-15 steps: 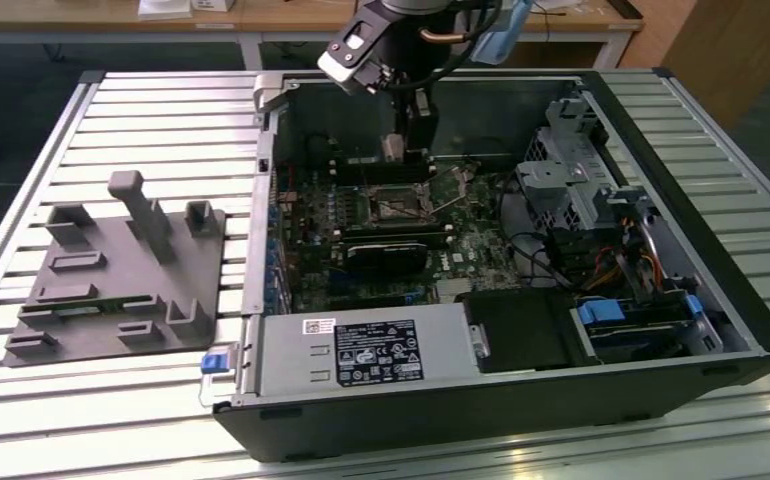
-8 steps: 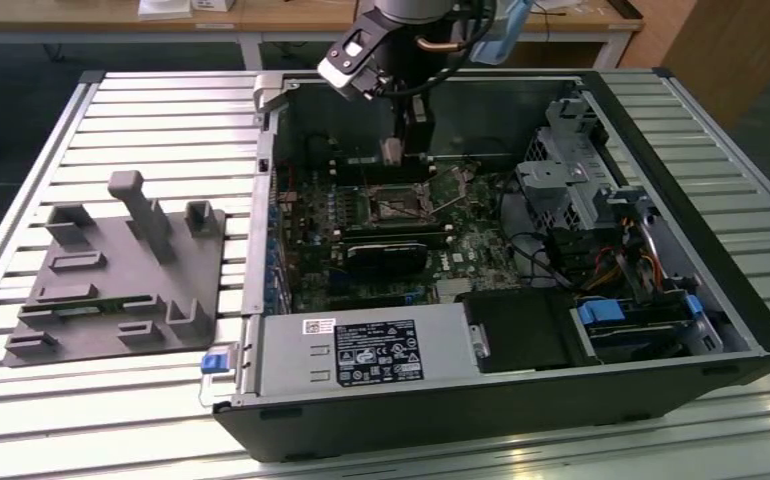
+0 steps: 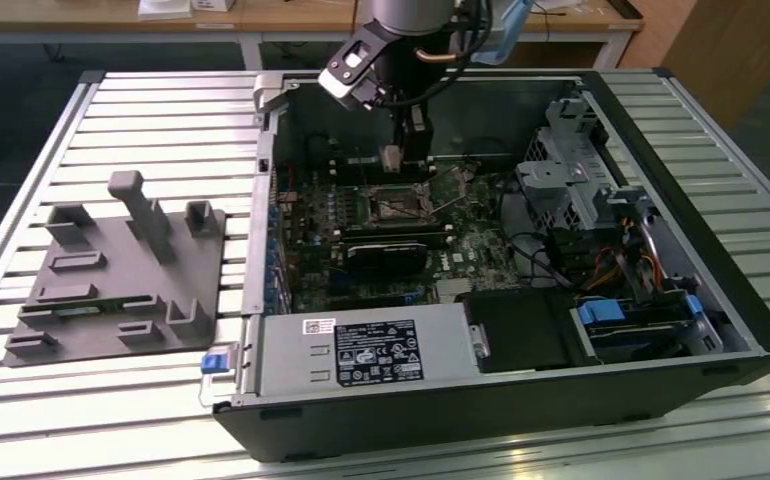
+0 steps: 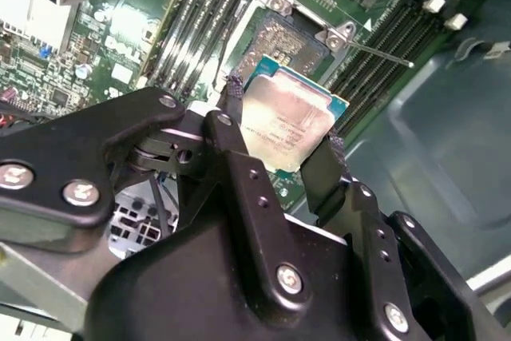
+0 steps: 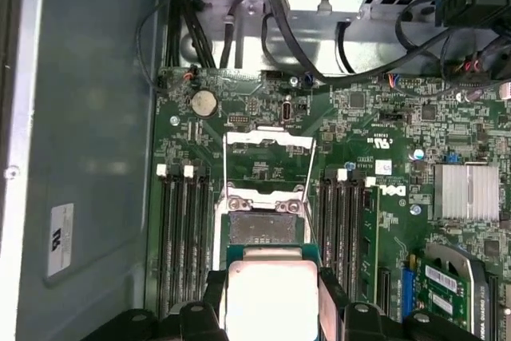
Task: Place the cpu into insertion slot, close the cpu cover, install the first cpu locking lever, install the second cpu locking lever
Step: 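Place the cpu into insertion slot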
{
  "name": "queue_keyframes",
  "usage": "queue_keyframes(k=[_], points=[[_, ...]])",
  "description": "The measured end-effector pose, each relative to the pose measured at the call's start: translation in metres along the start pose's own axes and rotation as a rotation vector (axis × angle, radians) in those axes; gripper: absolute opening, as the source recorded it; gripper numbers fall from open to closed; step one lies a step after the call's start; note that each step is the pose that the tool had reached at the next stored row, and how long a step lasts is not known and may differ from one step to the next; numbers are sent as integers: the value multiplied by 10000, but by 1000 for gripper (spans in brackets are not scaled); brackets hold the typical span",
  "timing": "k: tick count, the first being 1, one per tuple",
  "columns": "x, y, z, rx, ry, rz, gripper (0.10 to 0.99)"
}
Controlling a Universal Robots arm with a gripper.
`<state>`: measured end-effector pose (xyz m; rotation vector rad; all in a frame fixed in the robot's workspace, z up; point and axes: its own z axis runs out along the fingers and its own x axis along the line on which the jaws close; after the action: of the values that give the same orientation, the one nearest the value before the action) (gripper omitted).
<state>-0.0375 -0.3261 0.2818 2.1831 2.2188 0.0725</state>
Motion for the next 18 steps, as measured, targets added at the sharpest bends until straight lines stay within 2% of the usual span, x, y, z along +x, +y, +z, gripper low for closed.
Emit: queue_keyframes(k=[3, 4, 9, 12, 15, 18], points=[[3, -1, 29, 4, -216, -12, 537], [4, -2, 54, 4, -263, -16, 537], [4, -6, 131, 4, -239, -18, 537], [4, -7, 139, 7, -224, -19, 537], [5, -7, 146, 1, -37, -9, 537], [8, -7, 173, 1, -22, -7, 537]])
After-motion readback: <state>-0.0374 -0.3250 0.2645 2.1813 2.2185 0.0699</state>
